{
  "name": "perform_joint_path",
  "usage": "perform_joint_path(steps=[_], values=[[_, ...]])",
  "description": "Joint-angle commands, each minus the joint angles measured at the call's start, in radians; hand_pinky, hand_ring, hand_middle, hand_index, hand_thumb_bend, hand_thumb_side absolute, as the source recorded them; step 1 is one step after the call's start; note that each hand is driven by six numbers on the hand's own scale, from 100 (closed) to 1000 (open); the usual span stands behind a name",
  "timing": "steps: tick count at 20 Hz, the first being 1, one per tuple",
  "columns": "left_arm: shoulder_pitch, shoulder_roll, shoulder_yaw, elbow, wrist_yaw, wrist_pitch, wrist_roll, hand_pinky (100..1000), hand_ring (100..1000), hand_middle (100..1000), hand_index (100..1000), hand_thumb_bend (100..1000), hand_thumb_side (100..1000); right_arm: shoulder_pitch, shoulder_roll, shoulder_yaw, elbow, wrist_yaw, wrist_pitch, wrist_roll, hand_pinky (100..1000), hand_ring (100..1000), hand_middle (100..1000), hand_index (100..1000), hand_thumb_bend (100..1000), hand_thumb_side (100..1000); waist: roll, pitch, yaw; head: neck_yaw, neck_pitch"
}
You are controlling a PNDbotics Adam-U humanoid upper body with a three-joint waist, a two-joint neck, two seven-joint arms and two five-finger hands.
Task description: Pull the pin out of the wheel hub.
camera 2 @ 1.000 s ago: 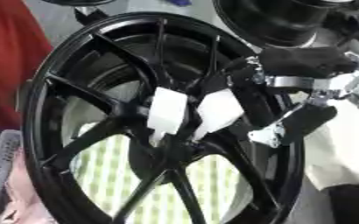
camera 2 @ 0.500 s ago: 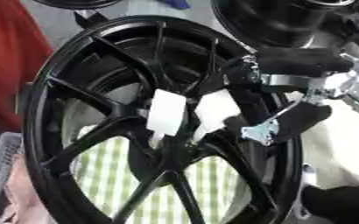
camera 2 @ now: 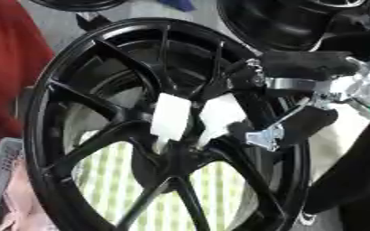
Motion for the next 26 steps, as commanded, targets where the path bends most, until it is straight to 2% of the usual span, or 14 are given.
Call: perform_joint_path(steps=[1, 8, 15, 18, 26], values=[[-0.004, 0.01, 0.002, -0.015, 0.001, 0.001, 0.001, 1000, 760, 775, 875, 100, 819, -0.013, -0.02, -0.007, -0.006, -0.001, 0.003, 0.006, 856, 873, 764, 885, 142, 449, 0.01, -0.025, -0.001, -0.003, -0.014], [-0.004, 0.006, 0.003, -0.015, 0.001, 0.001, 0.002, 1000, 759, 775, 876, 100, 820, -0.014, -0.012, 0.002, -0.006, 0.0, 0.006, 0.004, 846, 859, 726, 858, 124, 455, 0.01, -0.021, 0.005, -0.005, -0.018], [-0.004, 0.004, 0.003, -0.015, -0.001, 0.004, 0.0, 1000, 759, 775, 876, 100, 820, -0.019, -0.006, 0.01, -0.006, -0.017, 0.009, -0.009, 835, 836, 624, 793, 100, 452, 0.01, -0.018, 0.004, -0.004, -0.019], [-0.005, 0.004, 0.003, -0.015, -0.001, 0.003, 0.0, 1000, 759, 774, 875, 100, 819, -0.019, -0.004, 0.013, -0.006, -0.018, 0.011, -0.01, 833, 817, 567, 746, 107, 432, 0.01, -0.018, 0.004, -0.005, -0.02], [-0.004, 0.001, 0.004, -0.015, -0.001, 0.004, 0.003, 1000, 757, 773, 874, 100, 825, -0.018, -0.001, 0.017, -0.006, -0.012, 0.011, 0.003, 828, 778, 524, 718, 134, 350, 0.01, -0.016, 0.002, -0.006, -0.022]])
